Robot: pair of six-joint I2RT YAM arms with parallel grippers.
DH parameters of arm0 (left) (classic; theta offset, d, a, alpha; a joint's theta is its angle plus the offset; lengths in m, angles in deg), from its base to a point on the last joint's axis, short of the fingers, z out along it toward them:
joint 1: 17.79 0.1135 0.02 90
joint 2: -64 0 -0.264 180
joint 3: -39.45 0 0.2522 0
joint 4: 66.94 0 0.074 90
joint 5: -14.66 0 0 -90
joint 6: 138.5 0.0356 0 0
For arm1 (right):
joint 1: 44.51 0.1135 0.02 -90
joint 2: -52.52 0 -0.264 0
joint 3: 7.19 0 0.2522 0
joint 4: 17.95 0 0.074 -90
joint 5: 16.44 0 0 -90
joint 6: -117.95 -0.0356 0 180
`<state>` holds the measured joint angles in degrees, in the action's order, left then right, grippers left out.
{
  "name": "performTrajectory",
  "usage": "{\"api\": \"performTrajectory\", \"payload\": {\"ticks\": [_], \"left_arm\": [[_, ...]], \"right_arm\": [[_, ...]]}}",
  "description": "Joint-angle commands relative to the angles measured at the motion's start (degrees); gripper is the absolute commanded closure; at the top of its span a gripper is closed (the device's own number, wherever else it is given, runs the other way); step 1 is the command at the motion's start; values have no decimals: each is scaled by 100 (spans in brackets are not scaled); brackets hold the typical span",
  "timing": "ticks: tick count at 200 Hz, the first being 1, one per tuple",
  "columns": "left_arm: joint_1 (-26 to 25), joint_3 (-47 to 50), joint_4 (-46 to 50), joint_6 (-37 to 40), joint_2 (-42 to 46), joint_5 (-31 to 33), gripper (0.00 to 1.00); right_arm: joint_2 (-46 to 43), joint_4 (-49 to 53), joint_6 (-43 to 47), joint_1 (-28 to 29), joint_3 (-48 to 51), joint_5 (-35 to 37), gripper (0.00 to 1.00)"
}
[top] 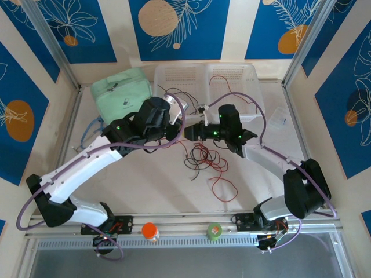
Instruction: Untangle the cables
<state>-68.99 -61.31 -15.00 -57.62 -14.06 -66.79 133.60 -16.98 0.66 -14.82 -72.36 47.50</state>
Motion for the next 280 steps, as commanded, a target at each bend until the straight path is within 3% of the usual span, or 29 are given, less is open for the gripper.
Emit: {"api": "performTrajectory", "payload": {"ticks": [1, 92, 108, 150, 183, 225, 280], "left_arm": [[-28, -76, -117, -107, 73, -175, 100], [-22, -10, -284, -136, 119, -214, 100], [-22, 6, -284, -142, 170, -197, 100], [-28, 116, -165, -141, 313, -63, 100], [-13, 353, 71, -207, 423, 105, 100], [22, 727, 362, -332, 413, 214, 99], [40, 781, 633, -319, 57, 322, 100]], "right_arm": [[31, -648, -291, 129, -221, -349, 44], [427, -1064, -892, 458, -331, -225, 48], [505, -1183, -1005, 458, -346, -240, 58], [52, -743, -690, 385, -300, 295, 98], [-639, 573, 391, 274, -541, 1032, 100], [-1146, 2426, 2284, 289, -1238, 2722, 100], [-1313, 3148, 4724, 529, -1755, 5092, 100]]}}
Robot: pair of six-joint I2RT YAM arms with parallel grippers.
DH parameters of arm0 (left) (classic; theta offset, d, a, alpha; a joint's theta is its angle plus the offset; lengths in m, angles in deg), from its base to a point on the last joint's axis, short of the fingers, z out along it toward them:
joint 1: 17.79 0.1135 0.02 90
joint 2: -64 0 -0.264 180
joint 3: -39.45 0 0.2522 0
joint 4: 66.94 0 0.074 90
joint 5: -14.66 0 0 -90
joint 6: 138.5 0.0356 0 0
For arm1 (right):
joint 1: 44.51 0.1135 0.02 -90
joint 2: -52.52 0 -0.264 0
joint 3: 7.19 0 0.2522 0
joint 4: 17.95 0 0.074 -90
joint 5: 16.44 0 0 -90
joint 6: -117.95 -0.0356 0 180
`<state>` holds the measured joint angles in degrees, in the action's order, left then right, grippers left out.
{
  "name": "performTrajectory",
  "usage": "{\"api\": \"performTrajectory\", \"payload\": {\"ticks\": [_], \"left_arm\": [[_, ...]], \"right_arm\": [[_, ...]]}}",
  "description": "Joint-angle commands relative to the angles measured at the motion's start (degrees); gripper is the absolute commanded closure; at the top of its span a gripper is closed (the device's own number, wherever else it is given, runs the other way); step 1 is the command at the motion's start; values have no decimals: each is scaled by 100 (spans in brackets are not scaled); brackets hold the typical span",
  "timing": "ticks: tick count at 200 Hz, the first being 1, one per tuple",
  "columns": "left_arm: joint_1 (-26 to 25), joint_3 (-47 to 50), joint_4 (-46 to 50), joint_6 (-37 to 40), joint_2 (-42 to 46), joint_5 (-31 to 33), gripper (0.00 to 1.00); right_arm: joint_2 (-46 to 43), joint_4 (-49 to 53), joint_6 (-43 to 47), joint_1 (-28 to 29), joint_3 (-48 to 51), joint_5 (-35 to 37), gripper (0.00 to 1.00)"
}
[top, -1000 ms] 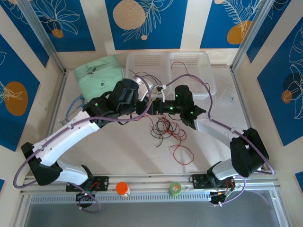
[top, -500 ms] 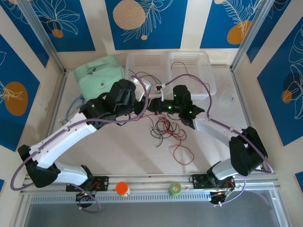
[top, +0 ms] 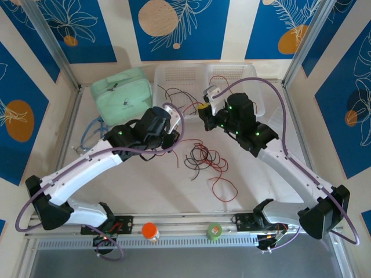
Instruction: Untangle the cables
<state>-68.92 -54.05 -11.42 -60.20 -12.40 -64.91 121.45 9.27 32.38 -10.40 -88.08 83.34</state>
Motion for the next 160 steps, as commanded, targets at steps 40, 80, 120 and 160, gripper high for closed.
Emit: {"api": "performTrajectory", "payload": {"ticks": [40, 80, 120, 160], "left_arm": [[36, 40, 346, -3, -156, 184, 100], [65, -29, 508, 139, -213, 409, 100], [85, -527, 177, 421, -643, 332, 99], [86, -1361, -1370, 1098, -1416, 65, 100]], "right_arm": [[-114, -77, 3544, 94, -76, 2901, 100], [-299, -692, 5099, 140, 244, 3053, 100], [-215, -438, 5000, -97, -220, 2783, 100], [113, 150, 4103, -586, -1169, 2633, 100]]}}
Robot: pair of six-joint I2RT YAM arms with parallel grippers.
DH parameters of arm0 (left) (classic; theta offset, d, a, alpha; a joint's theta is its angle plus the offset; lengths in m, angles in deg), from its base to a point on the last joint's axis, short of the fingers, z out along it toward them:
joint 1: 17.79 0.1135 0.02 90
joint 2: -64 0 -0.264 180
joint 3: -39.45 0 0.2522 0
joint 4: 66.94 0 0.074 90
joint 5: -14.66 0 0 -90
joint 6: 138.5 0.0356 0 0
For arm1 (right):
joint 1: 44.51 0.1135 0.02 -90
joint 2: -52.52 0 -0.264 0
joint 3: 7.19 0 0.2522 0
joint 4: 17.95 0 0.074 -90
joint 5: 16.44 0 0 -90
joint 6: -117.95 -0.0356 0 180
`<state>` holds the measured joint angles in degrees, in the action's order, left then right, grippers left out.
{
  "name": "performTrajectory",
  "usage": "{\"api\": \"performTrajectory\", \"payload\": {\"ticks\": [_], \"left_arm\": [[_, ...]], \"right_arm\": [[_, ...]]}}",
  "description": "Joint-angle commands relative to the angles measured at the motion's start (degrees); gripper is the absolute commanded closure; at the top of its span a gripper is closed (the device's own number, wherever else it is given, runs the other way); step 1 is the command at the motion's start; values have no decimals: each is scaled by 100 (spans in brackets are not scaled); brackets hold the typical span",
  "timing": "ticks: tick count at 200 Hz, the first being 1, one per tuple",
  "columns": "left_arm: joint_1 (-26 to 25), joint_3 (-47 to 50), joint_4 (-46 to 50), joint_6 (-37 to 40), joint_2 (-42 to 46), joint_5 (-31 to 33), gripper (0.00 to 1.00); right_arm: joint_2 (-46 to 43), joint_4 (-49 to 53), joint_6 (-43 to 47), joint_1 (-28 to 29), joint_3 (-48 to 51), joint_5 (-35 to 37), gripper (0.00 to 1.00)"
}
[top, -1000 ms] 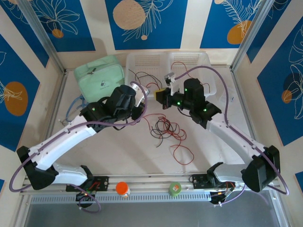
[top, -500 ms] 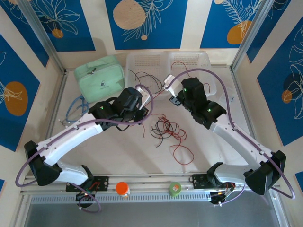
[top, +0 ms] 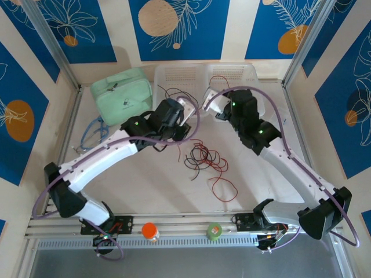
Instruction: Untangle the cables
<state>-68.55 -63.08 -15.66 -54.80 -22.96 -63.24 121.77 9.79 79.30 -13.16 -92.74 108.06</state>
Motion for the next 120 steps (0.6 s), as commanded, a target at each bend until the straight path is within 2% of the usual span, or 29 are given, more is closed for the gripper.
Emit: {"api": "performTrajectory", "payload": {"ticks": [1, 67, 99, 120], "left_arm": [[49, -471, -1000, 572, -380, -102, 100], [56, -1395, -4255, 1596, -1873, 287, 100], [83, -1536, -6659, 2044, -2985, 666, 100], [153, -2349, -7026, 2061, -3939, 902, 100]], "right_arm": [[93, 115, -617, -321, -713, 162, 100], [477, 419, -1685, -1184, -1357, 336, 100], [691, 523, -2028, -1467, -1475, 330, 100], [887, 540, -2289, -1623, -1496, 307, 100]]}}
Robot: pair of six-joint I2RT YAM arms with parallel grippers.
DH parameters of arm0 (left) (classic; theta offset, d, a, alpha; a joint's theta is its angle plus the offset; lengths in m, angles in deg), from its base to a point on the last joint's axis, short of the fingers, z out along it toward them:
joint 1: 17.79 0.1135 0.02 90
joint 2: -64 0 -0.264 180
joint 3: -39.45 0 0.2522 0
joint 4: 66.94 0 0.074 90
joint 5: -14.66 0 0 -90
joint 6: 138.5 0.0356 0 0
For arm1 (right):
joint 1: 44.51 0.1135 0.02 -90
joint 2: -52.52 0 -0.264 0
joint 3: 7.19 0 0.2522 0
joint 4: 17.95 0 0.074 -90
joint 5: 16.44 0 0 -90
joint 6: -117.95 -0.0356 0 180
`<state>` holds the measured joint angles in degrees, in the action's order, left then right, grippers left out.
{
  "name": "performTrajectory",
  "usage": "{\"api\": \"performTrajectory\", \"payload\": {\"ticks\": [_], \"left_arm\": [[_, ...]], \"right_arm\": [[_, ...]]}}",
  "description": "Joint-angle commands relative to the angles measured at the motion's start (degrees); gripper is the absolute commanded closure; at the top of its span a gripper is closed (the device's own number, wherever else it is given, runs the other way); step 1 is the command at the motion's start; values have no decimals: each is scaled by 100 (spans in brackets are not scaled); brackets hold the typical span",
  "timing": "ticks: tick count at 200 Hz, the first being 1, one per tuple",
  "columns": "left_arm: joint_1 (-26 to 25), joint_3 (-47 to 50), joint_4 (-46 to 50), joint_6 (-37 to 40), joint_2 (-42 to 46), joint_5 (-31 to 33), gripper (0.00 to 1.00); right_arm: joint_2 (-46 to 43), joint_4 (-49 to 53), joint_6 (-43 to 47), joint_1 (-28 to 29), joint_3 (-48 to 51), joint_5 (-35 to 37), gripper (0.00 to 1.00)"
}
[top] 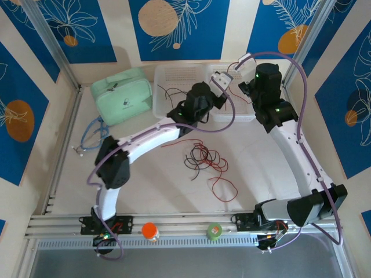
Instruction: Untangle the cables
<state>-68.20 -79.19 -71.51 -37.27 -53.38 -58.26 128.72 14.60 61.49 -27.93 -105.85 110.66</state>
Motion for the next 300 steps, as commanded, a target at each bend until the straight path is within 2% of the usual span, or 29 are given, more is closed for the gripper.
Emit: {"api": "performTrajectory", "payload": {"ticks": [1, 29, 58, 73, 79, 84, 85, 86, 89, 90, 91, 97, 105, 108, 144, 172, 196, 211, 234, 247, 300], "left_arm": [[123, -785, -1444, 305, -921, 403, 100], [228, -1758, -1574, -29, -1934, 366, 100], [352, -2759, -945, -505, -2796, 305, 100], [387, -2924, -792, -657, -3021, 246, 80], [390, -2903, -753, -709, -3046, 202, 69], [384, -2879, -714, -753, -3040, 145, 58], [384, -2871, -706, -762, -3040, 137, 53], [388, -2862, -694, -771, -3039, 124, 53], [387, -2832, -676, -791, -3022, 90, 42], [389, -2825, -670, -798, -3011, 74, 42], [386, -2809, -667, -802, -3011, 62, 37], [384, -2721, -648, -830, -2948, -30, 25], [390, -2553, -609, -865, -2837, -137, 3], [386, -2481, -596, -874, -2777, -188, 0], [379, -1134, -575, -720, -1700, -680, 0], [383, 163, -469, -447, -500, -654, 0], [366, 1063, 198, -260, 682, -582, 0], [364, 1443, 934, -367, 1405, -471, 0], [357, 1870, 2312, -786, 2416, -435, 0], [352, 2149, 3047, -1084, 2931, -444, 0], [347, 3522, 5058, -2185, 4943, 67, 0]], "right_arm": [[197, 62, -529, -159, -193, 45, 100], [603, 131, -918, -440, -276, -99, 100], [1123, 256, -1267, -734, -382, -218, 100], [1409, 391, -1484, -870, -452, -286, 100], [1526, 442, -1576, -936, -464, -326, 100], [1624, 498, -1647, -988, -498, -378, 100], [1638, 509, -1665, -1002, -500, -392, 100], [1654, 519, -1684, -1013, -505, -399, 100], [1719, 560, -1729, -1039, -532, -443, 100], [1738, 571, -1746, -1050, -538, -455, 100], [1761, 586, -1763, -1059, -550, -465, 100], [1878, 669, -1872, -1113, -609, -528, 100], [2044, 793, -1985, -1178, -708, -632, 100], [2111, 833, -2022, -1201, -751, -669, 100], [2729, 1081, -2289, -1366, -1135, -1128, 100], [3239, 1233, -2319, -1381, -1452, -1262, 100], [3823, 1555, -2273, -1380, -1956, -1332, 100], [4210, 1861, -2314, -1380, -2376, -1361, 100], [4796, 2513, -2427, -1383, -3162, -1381, 75], [4999, 2762, -2522, -1372, -3471, -1412, 65], [4660, 2980, -3026, -1261, -3540, -1704, 49]]}}
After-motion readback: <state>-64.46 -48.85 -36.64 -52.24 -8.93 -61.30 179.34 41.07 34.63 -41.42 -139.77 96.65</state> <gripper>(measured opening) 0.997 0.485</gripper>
